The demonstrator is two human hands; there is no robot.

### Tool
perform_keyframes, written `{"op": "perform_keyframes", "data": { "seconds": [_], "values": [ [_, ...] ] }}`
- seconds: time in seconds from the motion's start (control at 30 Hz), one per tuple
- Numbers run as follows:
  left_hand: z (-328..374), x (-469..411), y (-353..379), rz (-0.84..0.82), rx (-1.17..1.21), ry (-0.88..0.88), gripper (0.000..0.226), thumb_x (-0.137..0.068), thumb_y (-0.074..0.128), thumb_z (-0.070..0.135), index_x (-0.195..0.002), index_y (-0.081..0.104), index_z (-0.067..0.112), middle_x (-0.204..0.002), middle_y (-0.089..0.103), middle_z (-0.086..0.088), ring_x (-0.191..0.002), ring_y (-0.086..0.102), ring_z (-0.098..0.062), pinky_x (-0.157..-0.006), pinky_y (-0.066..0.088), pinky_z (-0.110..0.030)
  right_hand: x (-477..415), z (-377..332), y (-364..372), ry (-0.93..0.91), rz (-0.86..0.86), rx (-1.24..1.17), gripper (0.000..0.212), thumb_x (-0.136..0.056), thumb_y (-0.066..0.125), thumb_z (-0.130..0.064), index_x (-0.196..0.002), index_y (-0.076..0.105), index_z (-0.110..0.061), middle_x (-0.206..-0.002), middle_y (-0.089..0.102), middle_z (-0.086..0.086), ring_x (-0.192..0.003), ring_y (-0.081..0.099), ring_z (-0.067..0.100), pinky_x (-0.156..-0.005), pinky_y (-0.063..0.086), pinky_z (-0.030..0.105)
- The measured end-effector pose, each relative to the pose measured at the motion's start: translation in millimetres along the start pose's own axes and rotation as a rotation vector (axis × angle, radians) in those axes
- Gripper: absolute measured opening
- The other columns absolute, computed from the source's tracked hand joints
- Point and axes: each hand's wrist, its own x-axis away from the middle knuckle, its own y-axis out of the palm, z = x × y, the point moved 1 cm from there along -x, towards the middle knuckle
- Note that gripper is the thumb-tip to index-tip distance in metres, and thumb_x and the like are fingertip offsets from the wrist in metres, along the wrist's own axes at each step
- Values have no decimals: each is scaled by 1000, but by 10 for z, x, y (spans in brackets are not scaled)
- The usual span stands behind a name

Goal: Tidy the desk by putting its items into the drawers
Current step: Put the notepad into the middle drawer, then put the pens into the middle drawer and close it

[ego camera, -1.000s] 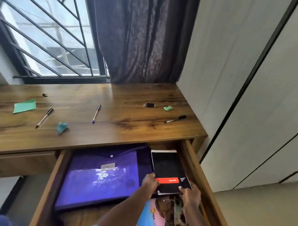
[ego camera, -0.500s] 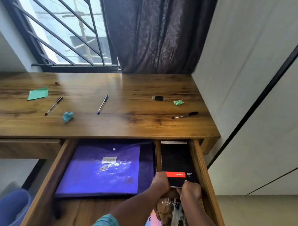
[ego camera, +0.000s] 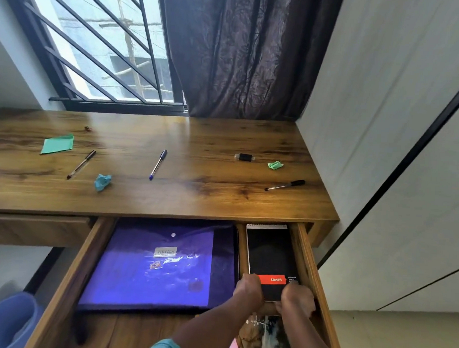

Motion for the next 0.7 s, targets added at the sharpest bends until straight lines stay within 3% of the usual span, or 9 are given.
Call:
{"op": "perform_keyframes", "data": {
  "seconds": [0.07,0.17,0.27,0.37,0.53,0.7],
  "values": [
    [0,9,-168,-4,56,-20,33,-97,45,7,-128,52,-3,-129,57,-17,-122,56,-29,-98,47,-33,260,-212,-122,-33,43,-55,38,-93,43,-30,-87,61,3,-79,67,20,-68,67,34,-66,57,43],
    [-103,10,-532,132,279,-65,26,-92,49,7,-113,63,1,-117,64,-17,-109,63,-32,-87,52,-38,499,-579,-159,-174,19,-80,34,-95,42,-24,-82,59,3,-78,64,16,-70,63,30,-58,50,34],
    [-327,-27,-955,339,326,-73,30,-90,50,24,-107,65,5,-113,66,-18,-106,62,-37,-83,52,-39,707,-990,-119,-388,70,-48,30,-96,44,-21,-95,60,3,-88,64,16,-83,63,34,-67,46,35],
    [-678,-140,-1367,514,353,-90,30,-90,48,28,-104,67,9,-108,68,-17,-101,64,-35,-79,52,-36,796,-1337,5,-574,80,13,29,-97,44,-23,-102,59,1,-94,66,20,-87,64,35,-65,43,34],
    [-1454,-496,-1914,718,405,-190,32,-89,49,21,-116,62,7,-121,59,-17,-112,57,-32,-90,47,-35,761,-1812,273,-733,94,132,26,-97,46,-20,-110,58,-2,-104,66,20,-94,63,34,-64,40,32],
    [-2019,-853,-2204,749,291,-344,42,-94,45,19,-130,43,-3,-137,40,-21,-125,39,-35,-105,35,-38,543,-2119,515,-809,80,320,29,-95,50,-23,-118,57,-7,-130,47,20,-113,51,32,-83,45,34]
  ]
}}
